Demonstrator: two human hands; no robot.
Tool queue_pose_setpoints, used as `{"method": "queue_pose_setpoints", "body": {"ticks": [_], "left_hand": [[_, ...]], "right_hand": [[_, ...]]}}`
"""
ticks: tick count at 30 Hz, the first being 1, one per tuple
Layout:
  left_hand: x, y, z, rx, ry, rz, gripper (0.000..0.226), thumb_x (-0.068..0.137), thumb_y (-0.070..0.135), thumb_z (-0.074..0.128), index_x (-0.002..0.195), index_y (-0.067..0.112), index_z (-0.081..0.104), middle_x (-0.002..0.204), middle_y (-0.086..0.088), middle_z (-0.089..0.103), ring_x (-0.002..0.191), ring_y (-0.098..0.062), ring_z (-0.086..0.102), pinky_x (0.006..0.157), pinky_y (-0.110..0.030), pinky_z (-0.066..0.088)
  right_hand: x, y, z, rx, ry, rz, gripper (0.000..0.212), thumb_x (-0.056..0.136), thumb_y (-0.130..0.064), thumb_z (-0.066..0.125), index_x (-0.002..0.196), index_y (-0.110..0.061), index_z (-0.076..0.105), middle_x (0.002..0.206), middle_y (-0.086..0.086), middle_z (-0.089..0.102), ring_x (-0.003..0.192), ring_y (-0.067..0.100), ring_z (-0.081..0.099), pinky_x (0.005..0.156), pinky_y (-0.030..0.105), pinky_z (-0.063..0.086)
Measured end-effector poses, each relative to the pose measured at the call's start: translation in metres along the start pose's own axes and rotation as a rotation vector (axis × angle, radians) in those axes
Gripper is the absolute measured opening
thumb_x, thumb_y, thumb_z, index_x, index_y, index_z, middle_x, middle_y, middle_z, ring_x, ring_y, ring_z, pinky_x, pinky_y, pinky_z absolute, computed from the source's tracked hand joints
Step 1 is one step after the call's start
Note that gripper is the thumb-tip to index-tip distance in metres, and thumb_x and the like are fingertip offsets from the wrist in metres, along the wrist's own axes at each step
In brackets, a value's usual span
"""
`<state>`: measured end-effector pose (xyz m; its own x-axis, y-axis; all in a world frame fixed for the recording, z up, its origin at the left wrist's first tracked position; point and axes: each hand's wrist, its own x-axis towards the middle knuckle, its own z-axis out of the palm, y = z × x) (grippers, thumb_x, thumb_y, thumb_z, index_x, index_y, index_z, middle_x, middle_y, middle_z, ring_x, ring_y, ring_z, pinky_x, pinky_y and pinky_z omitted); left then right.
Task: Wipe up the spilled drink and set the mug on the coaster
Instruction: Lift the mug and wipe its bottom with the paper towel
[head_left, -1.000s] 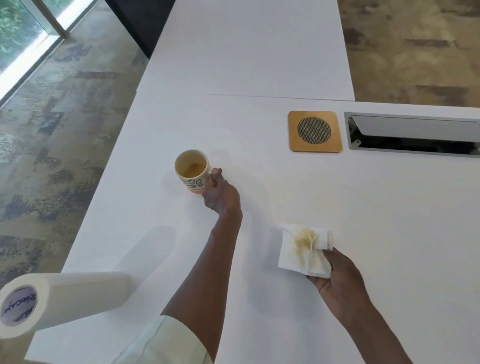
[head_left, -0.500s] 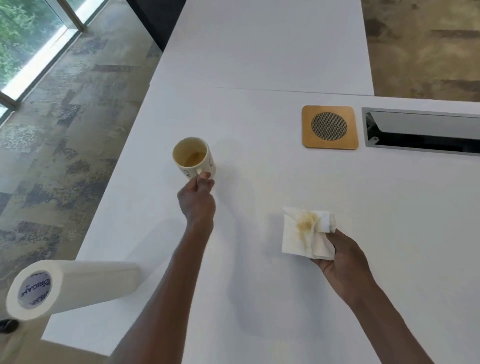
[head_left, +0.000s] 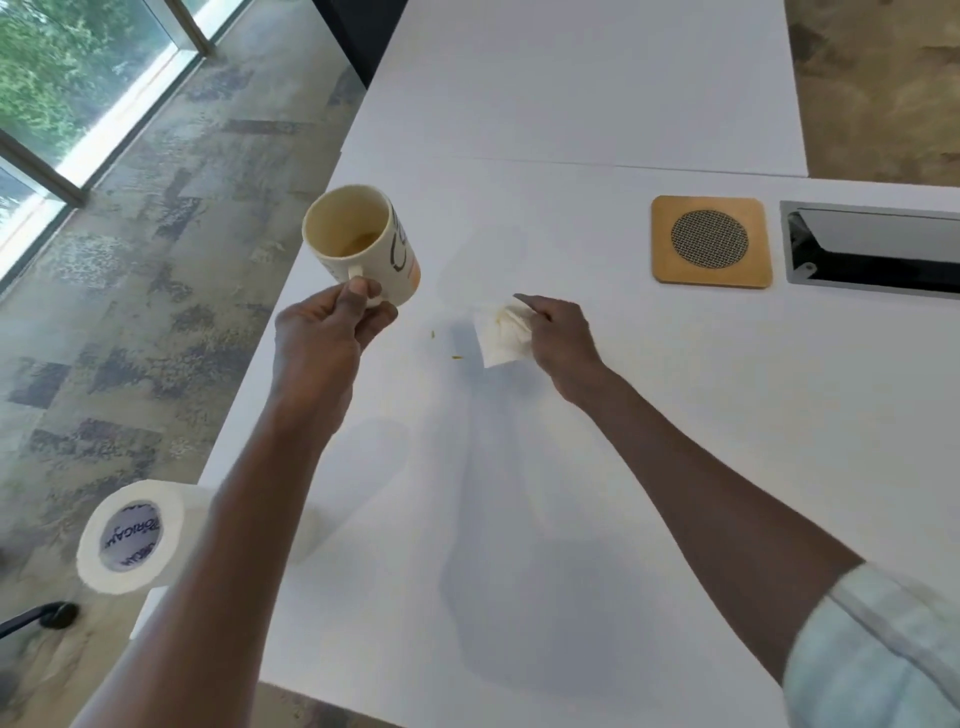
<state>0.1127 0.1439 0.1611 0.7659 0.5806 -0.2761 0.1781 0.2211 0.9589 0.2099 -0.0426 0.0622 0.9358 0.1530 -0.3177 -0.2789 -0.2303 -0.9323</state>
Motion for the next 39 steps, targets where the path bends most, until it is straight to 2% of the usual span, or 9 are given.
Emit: {"method": "queue_pose_setpoints", "body": {"ticks": [3, 8, 10, 15, 22, 28, 30, 33, 39], "left_hand": [[-0.003, 0.005, -0.007, 0.009, -0.01, 0.013, 0.02, 0.101, 0.015, 0.06, 0.088, 0.005, 0.073, 0.105, -0.015, 0.074, 0.102, -0.029, 0.074, 0.092, -0.031, 0.059], [-0.007, 0.005, -0.016, 0.026, -0.033, 0.023, 0.021, 0.101, 0.016, 0.06, 0.089, 0.006, 0.074, 0.106, -0.017, 0.074, 0.098, -0.027, 0.076, 0.09, -0.03, 0.059], [-0.008, 0.004, -0.019, 0.025, -0.032, 0.021, 0.021, 0.101, 0.016, 0.06, 0.088, 0.007, 0.074, 0.106, -0.017, 0.075, 0.099, -0.028, 0.076, 0.09, -0.03, 0.059], [-0.01, 0.001, -0.023, 0.035, -0.041, 0.005, 0.02, 0.101, 0.017, 0.06, 0.09, 0.006, 0.074, 0.103, -0.015, 0.076, 0.099, -0.028, 0.076, 0.091, -0.031, 0.059], [-0.008, 0.004, -0.03, 0.017, -0.032, 0.009, 0.022, 0.101, 0.015, 0.06, 0.086, 0.007, 0.074, 0.103, -0.016, 0.076, 0.098, -0.028, 0.076, 0.091, -0.031, 0.059], [-0.006, 0.003, -0.036, 0.047, -0.055, 0.016, 0.023, 0.101, 0.017, 0.059, 0.087, 0.007, 0.073, 0.105, -0.018, 0.075, 0.099, -0.028, 0.075, 0.093, -0.033, 0.059], [-0.005, 0.002, -0.037, 0.066, -0.058, 0.019, 0.022, 0.101, 0.017, 0.059, 0.087, 0.007, 0.073, 0.103, -0.017, 0.075, 0.099, -0.028, 0.075, 0.095, -0.034, 0.058], [-0.002, 0.0, -0.038, 0.086, -0.058, 0.018, 0.022, 0.101, 0.017, 0.059, 0.087, 0.008, 0.074, 0.099, -0.013, 0.076, 0.098, -0.027, 0.076, 0.097, -0.037, 0.058], [0.004, 0.001, -0.042, 0.097, -0.076, -0.007, 0.023, 0.1, 0.019, 0.062, 0.085, 0.01, 0.076, 0.094, -0.006, 0.079, 0.096, -0.024, 0.077, 0.099, -0.037, 0.056]], "right_hand": [[0.009, 0.007, 0.021, -0.494, -0.063, -0.203, 0.04, 0.089, -0.006, 0.036, 0.119, 0.002, 0.062, 0.122, 0.025, 0.059, 0.117, 0.035, 0.052, 0.094, 0.031, 0.037], [0.002, 0.041, 0.03, -1.169, -0.283, -0.443, 0.067, 0.096, -0.031, 0.042, 0.148, 0.006, 0.021, 0.162, 0.017, 0.007, 0.148, 0.034, 0.012, 0.12, 0.043, 0.015], [-0.004, 0.051, 0.03, -1.288, -0.236, -0.509, 0.068, 0.097, -0.035, 0.044, 0.148, 0.004, 0.021, 0.162, 0.019, 0.005, 0.146, 0.037, 0.014, 0.119, 0.045, 0.017], [-0.009, 0.052, 0.04, -1.279, -0.091, -0.551, 0.048, 0.097, -0.012, 0.037, 0.144, -0.002, 0.034, 0.144, 0.014, 0.04, 0.127, 0.031, 0.04, 0.105, 0.037, 0.036], [-0.012, 0.049, 0.049, -1.173, -0.102, -0.519, 0.046, 0.098, -0.001, 0.034, 0.145, -0.002, 0.036, 0.145, 0.014, 0.046, 0.142, 0.024, 0.033, 0.1, 0.032, 0.043], [0.019, 0.024, 0.078, -1.043, -0.041, -0.485, 0.032, 0.095, -0.003, 0.04, 0.12, -0.011, 0.058, 0.111, 0.012, 0.062, 0.096, 0.032, 0.063, 0.078, 0.037, 0.046], [0.021, 0.025, 0.094, -1.058, -0.157, -0.571, 0.039, 0.095, -0.002, 0.036, 0.128, -0.013, 0.055, 0.125, 0.014, 0.058, 0.114, 0.032, 0.058, 0.088, 0.038, 0.046], [0.007, 0.042, 0.103, -1.119, -0.332, -0.668, 0.051, 0.094, 0.003, 0.031, 0.143, -0.007, 0.042, 0.156, 0.011, 0.034, 0.146, 0.03, 0.025, 0.112, 0.04, 0.03], [-0.002, 0.071, 0.061, -1.14, -0.286, -0.591, 0.055, 0.099, -0.012, 0.033, 0.152, -0.001, 0.022, 0.163, 0.012, 0.013, 0.152, 0.029, 0.005, 0.123, 0.044, 0.011]]}}
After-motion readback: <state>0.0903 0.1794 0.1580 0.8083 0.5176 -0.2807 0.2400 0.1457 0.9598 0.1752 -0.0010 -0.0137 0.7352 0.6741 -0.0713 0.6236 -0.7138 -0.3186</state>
